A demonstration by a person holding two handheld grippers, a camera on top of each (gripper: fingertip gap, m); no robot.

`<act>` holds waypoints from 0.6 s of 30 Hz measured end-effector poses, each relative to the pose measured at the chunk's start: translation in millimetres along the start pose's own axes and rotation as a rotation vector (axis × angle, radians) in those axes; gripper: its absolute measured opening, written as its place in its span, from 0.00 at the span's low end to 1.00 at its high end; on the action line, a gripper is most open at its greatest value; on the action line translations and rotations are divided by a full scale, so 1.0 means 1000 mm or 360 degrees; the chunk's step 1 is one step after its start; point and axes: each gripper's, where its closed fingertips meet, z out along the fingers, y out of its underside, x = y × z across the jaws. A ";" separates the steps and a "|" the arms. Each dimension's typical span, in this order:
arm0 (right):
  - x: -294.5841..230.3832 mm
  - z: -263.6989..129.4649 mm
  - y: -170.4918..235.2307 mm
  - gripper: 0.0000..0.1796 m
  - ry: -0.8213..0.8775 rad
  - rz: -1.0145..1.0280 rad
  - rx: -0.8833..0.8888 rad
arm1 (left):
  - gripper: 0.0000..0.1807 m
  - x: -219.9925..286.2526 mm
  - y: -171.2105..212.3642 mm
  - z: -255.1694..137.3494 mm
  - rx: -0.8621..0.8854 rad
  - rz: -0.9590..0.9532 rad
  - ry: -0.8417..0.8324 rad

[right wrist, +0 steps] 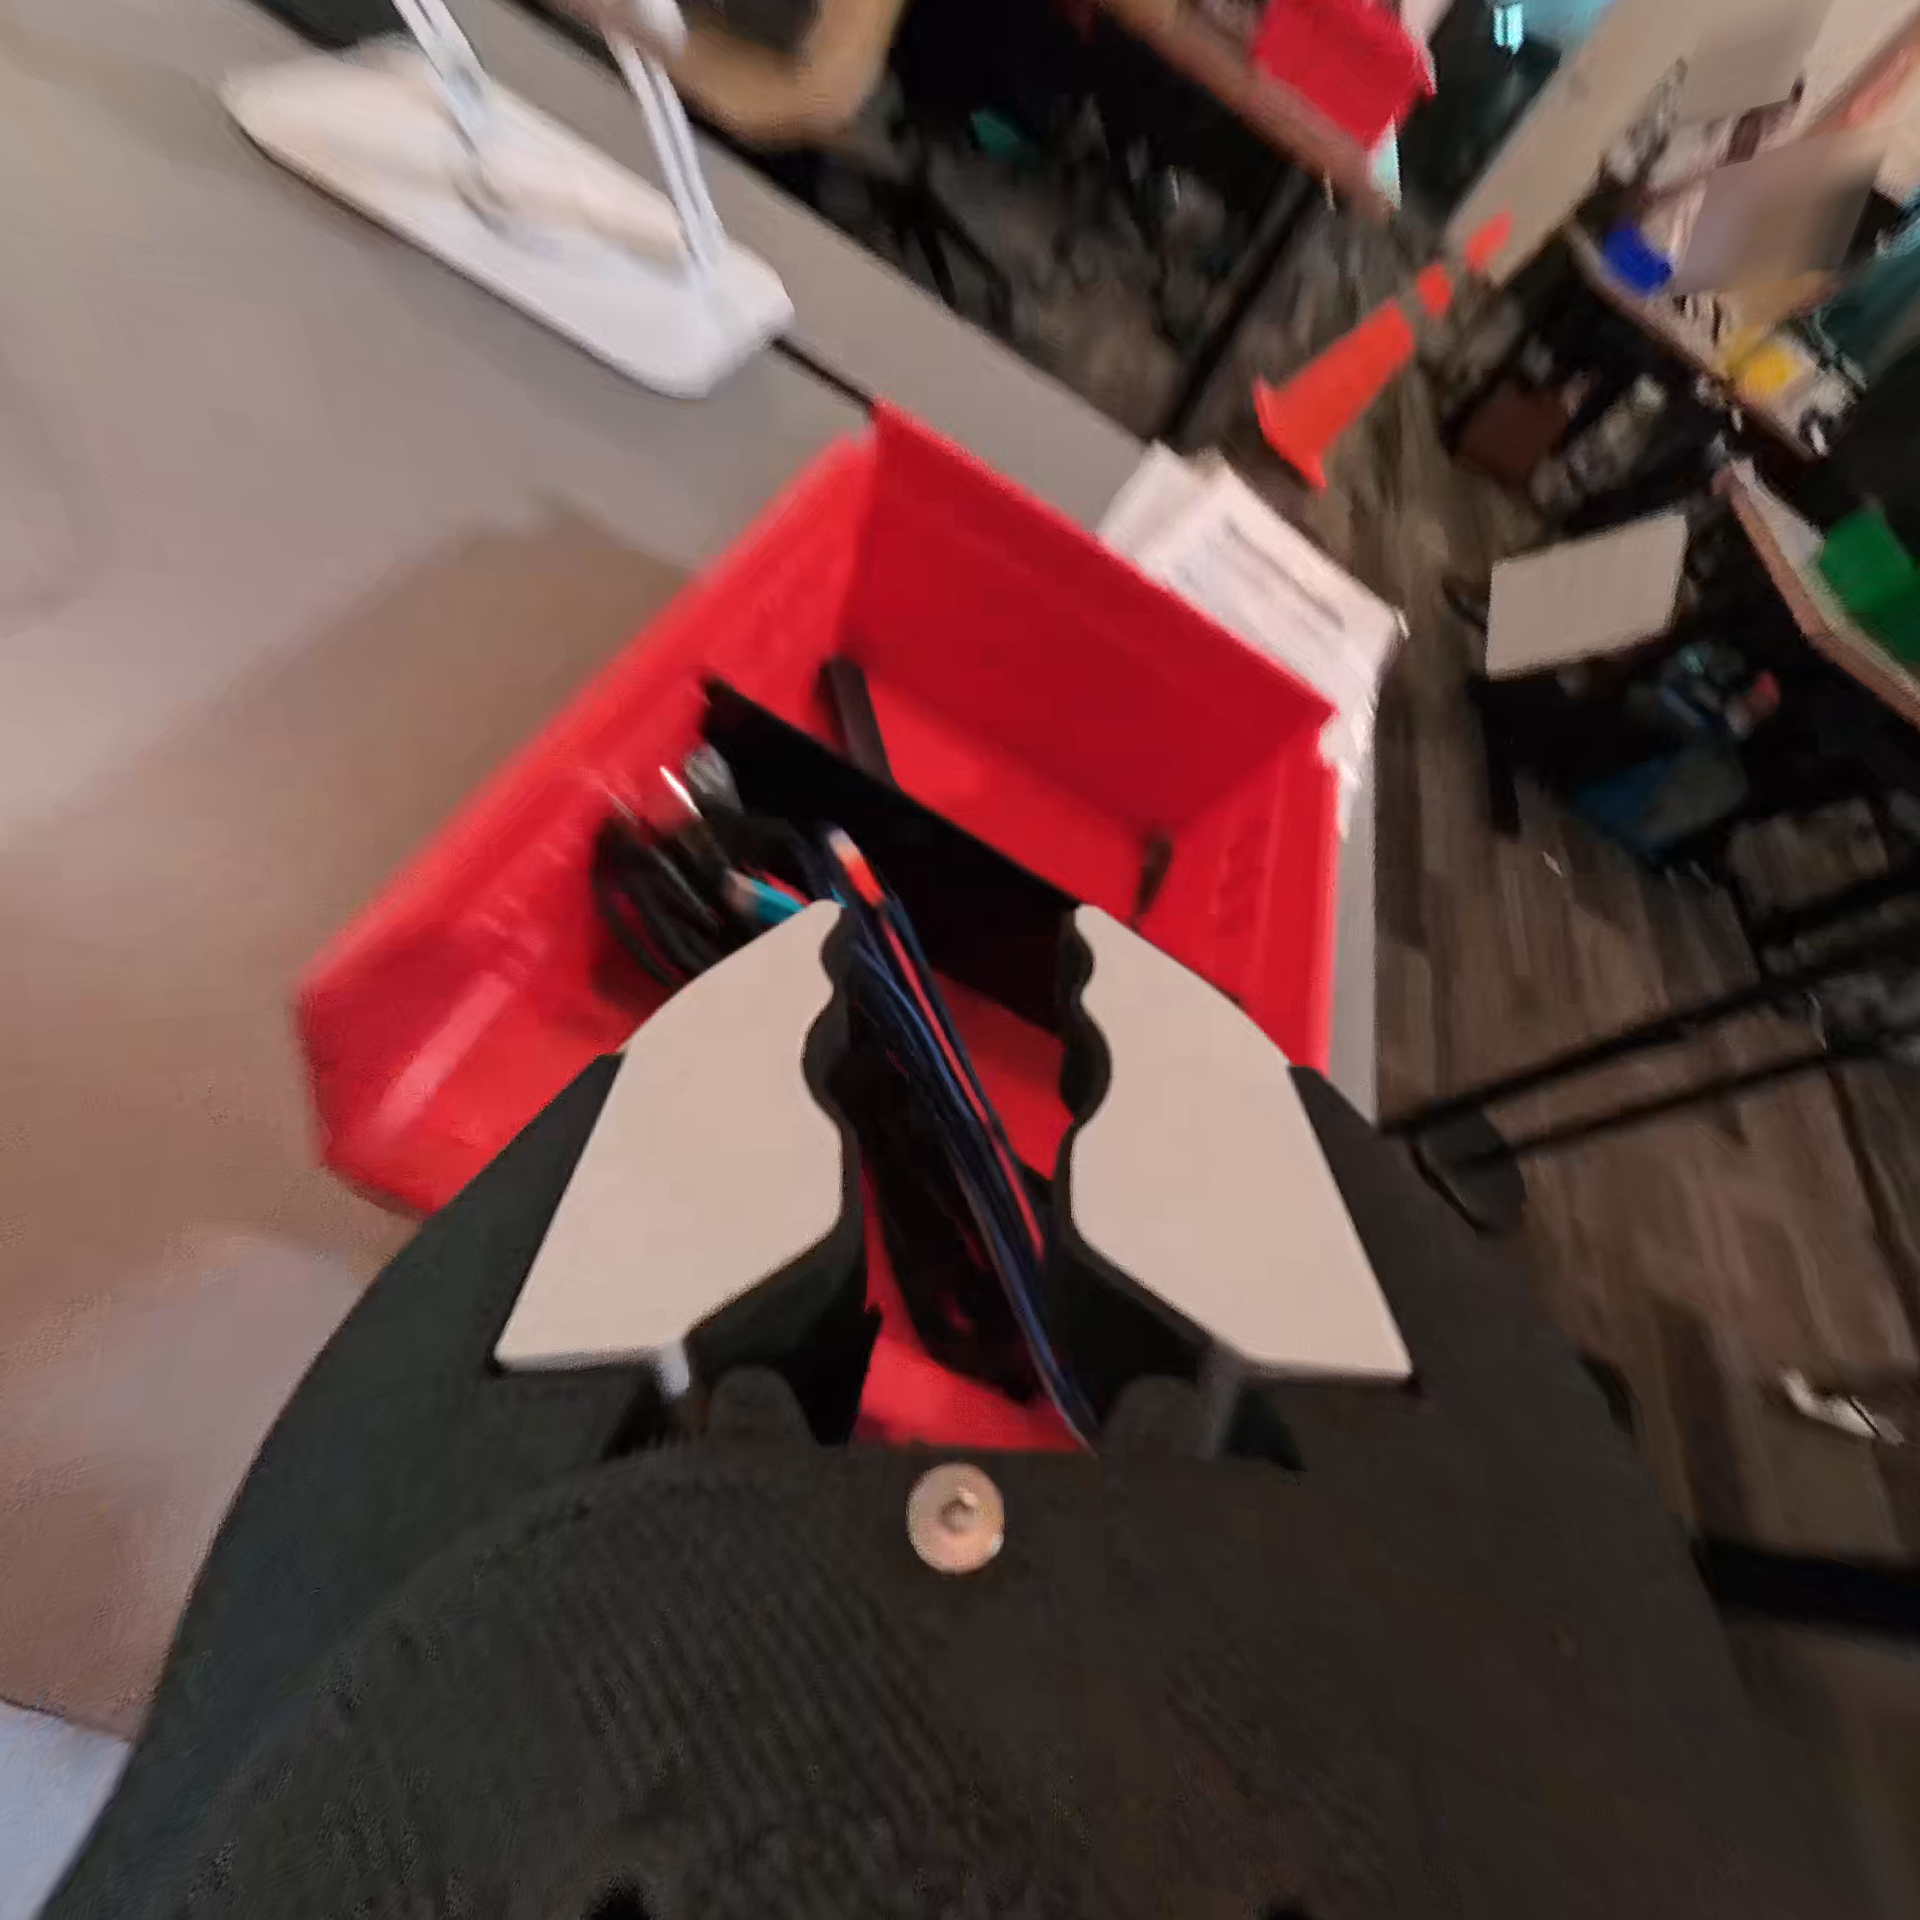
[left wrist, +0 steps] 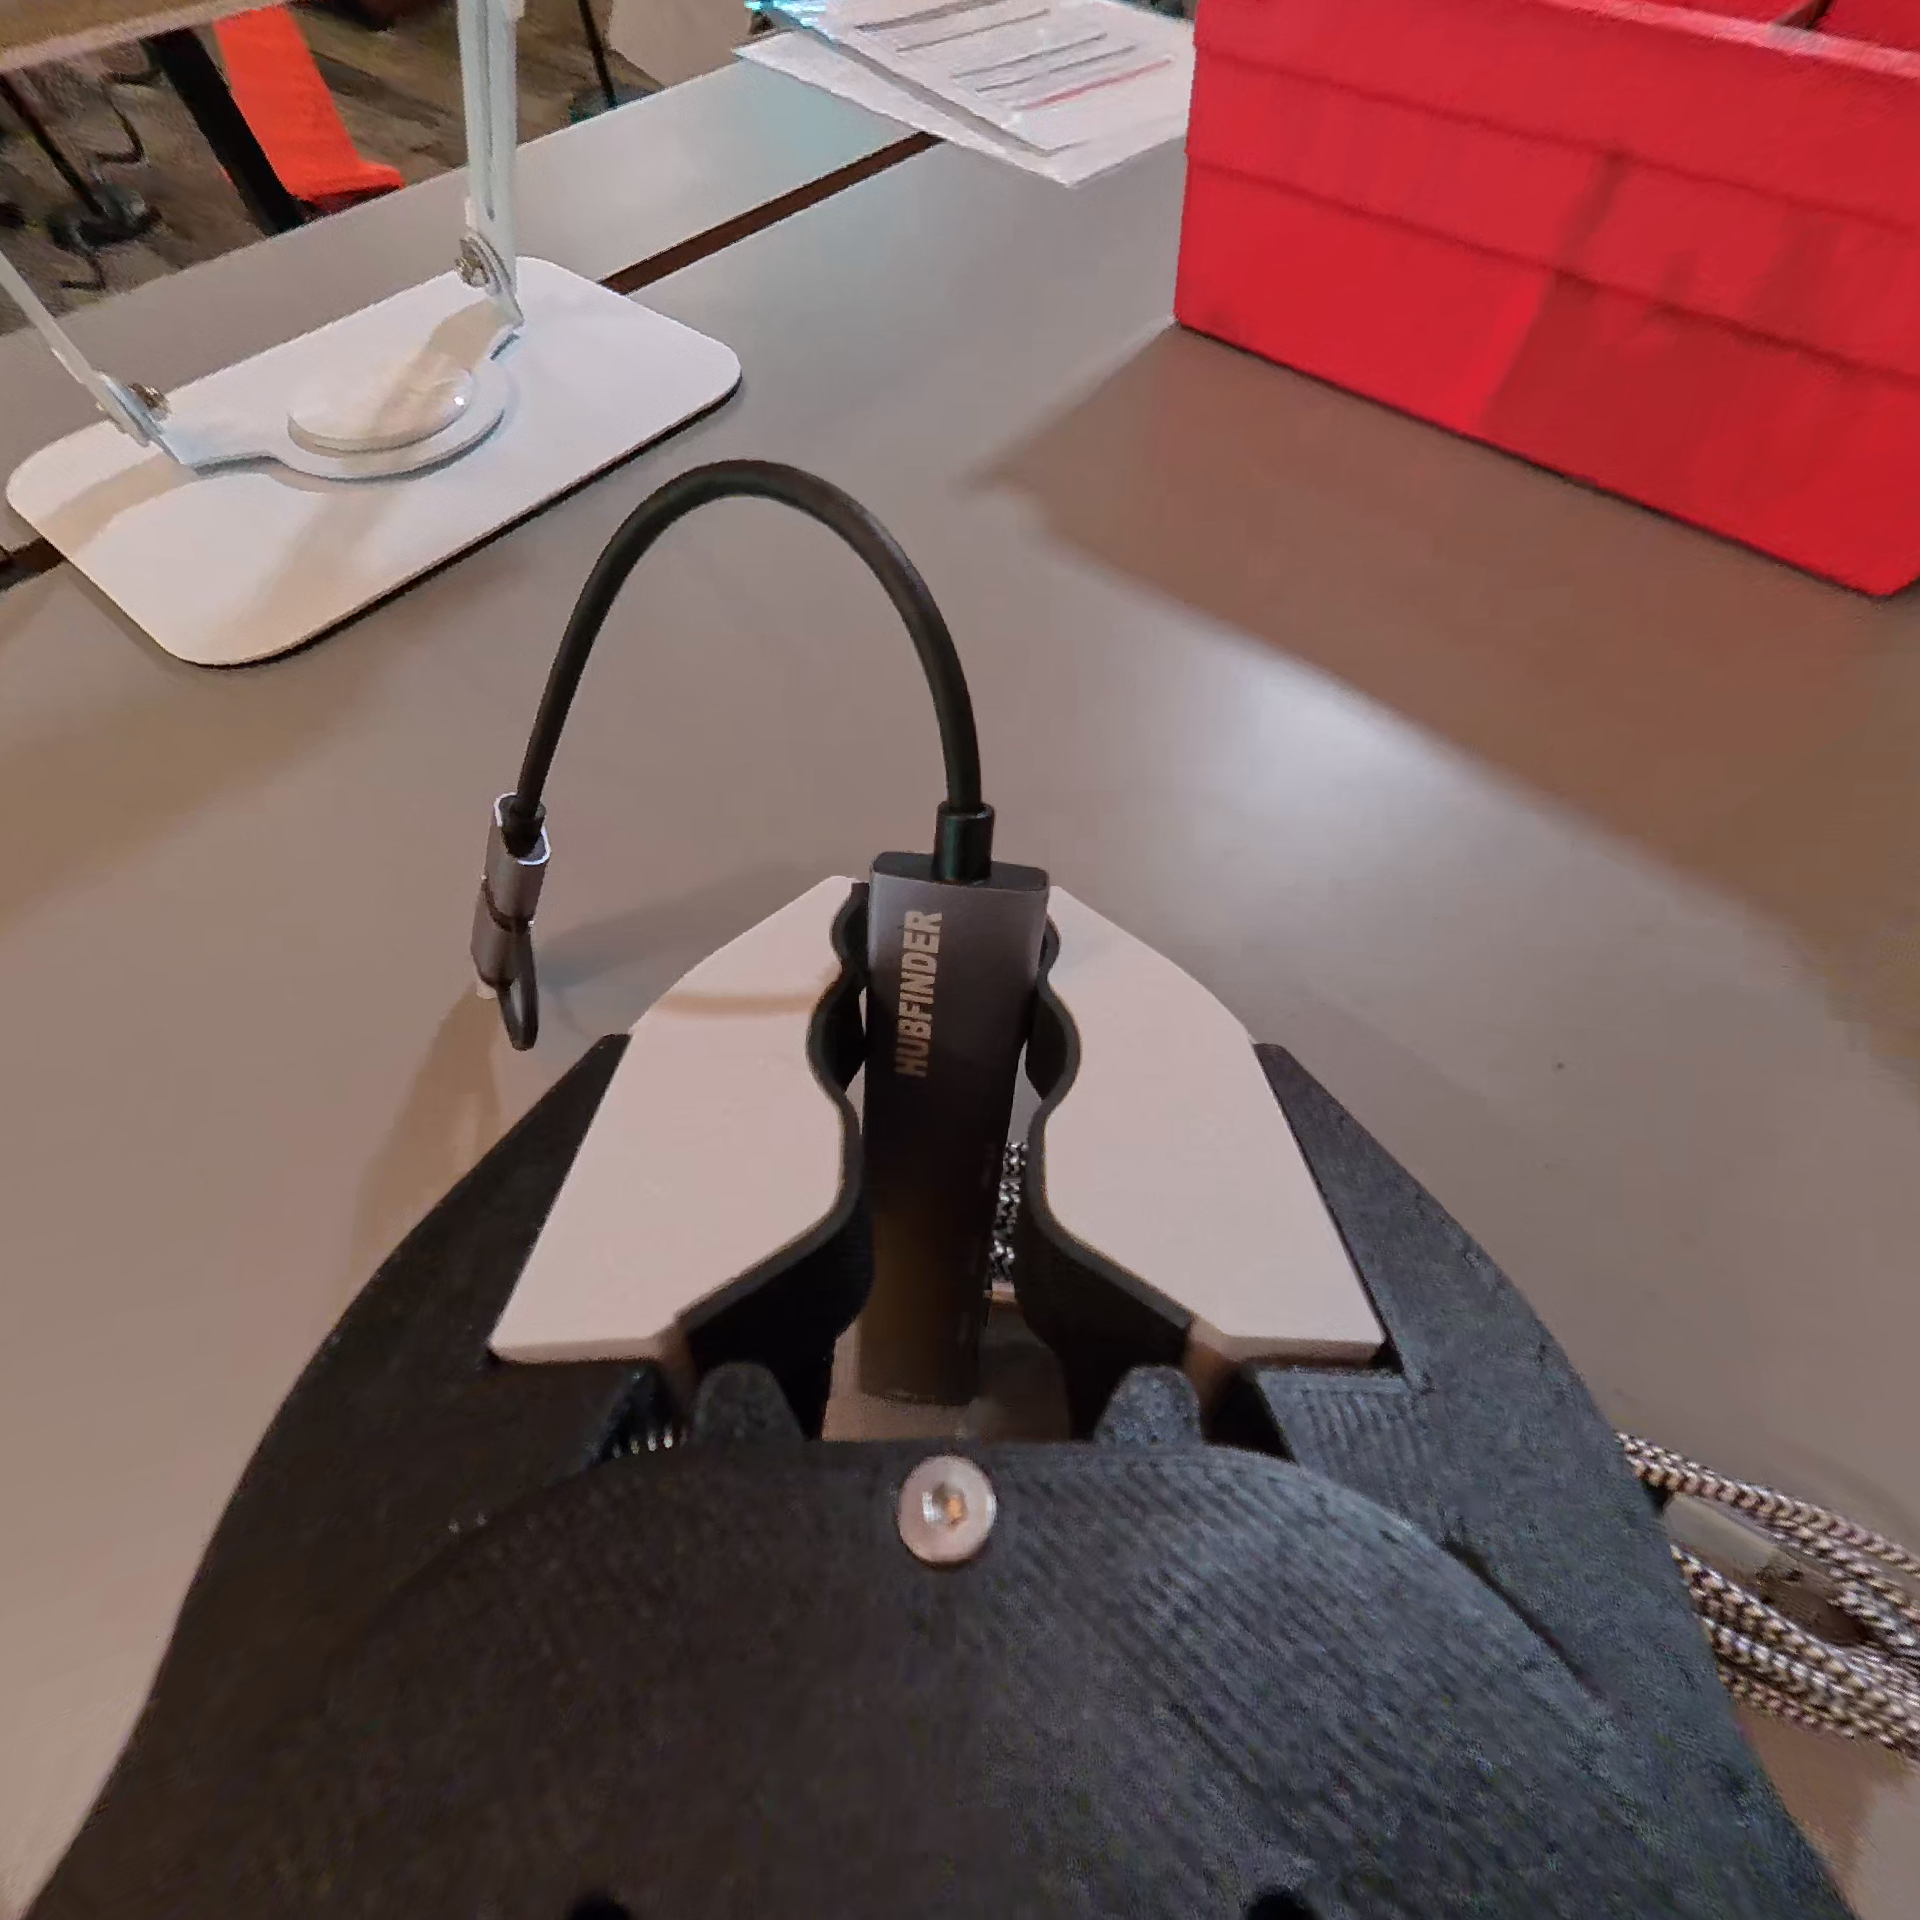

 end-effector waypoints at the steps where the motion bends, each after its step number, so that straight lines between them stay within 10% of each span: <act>1: -0.015 -0.002 -0.019 0.20 -0.0067 0.0026 0.0117 | 0.17 0.001 -0.002 -0.001 0.0025 -0.0054 0.0037; 6: -0.155 -0.003 -0.105 0.18 -0.0828 0.0446 0.0651 | 0.16 0.015 -0.016 -0.008 0.0180 -0.0396 0.0304; 10: -0.278 0.018 -0.094 0.25 -0.1305 0.0646 0.0366 | 0.17 0.036 -0.030 -0.013 0.0275 -0.0550 0.0481; 18: -0.321 0.056 -0.047 0.35 -0.1035 0.0288 -0.0015 | 0.17 0.094 -0.032 -0.001 0.0172 -0.0526 0.0687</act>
